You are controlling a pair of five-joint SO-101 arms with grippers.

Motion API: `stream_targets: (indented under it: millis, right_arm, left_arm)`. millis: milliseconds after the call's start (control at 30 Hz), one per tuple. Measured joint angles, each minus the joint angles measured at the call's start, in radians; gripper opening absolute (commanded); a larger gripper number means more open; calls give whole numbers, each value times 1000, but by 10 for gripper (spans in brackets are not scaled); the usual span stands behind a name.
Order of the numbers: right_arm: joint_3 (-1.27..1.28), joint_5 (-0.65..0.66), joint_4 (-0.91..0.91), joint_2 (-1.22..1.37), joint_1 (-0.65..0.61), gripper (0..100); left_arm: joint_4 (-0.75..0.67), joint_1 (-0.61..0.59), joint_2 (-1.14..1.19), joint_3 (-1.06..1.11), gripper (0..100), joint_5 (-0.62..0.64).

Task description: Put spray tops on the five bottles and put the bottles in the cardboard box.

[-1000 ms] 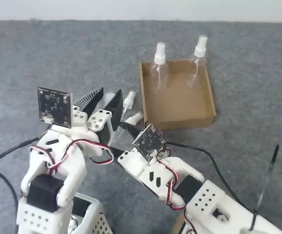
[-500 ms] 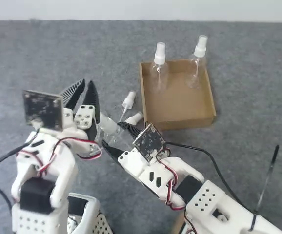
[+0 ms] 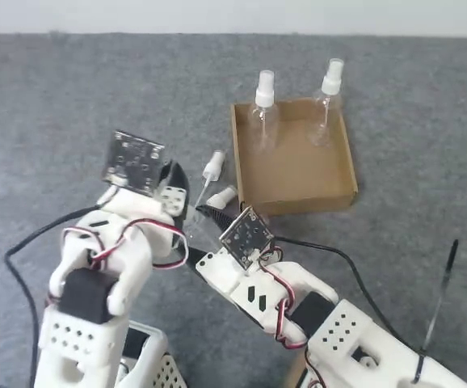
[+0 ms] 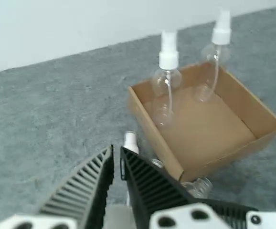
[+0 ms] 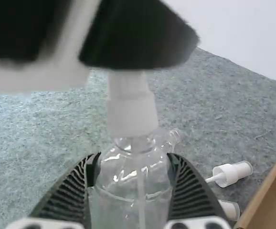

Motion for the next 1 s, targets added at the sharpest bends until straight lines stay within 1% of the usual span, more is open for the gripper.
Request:
stream_targets:
  millis: [167, 333, 433, 600, 667, 800, 900, 1000]
  right_arm:
    - [2, 0, 0, 2, 2, 6]
    - [2, 0, 0, 2, 0, 6]
    - [2, 0, 0, 2, 0, 6]
    - [2, 0, 0, 2, 0, 6]
    - [2, 0, 0, 2, 0, 6]
    - [2, 0, 0, 2, 0, 6]
    - [2, 0, 0, 2, 0, 6]
    - [2, 0, 0, 2, 3, 6]
  left_arm:
    - [-5, 44, 2, 6, 12, -2]
    - [-8, 41, 2, -11, 12, -32]
    - [5, -44, 2, -77, 12, -35]
    - [80, -199, 0, -143, 12, -51]
    - [100, -216, 0, -137, 12, -78]
    - [103, -222, 0, -49, 12, -95]
    - [81, -184, 0, 6, 12, -101]
    - [75, -114, 0, 15, 12, -101]
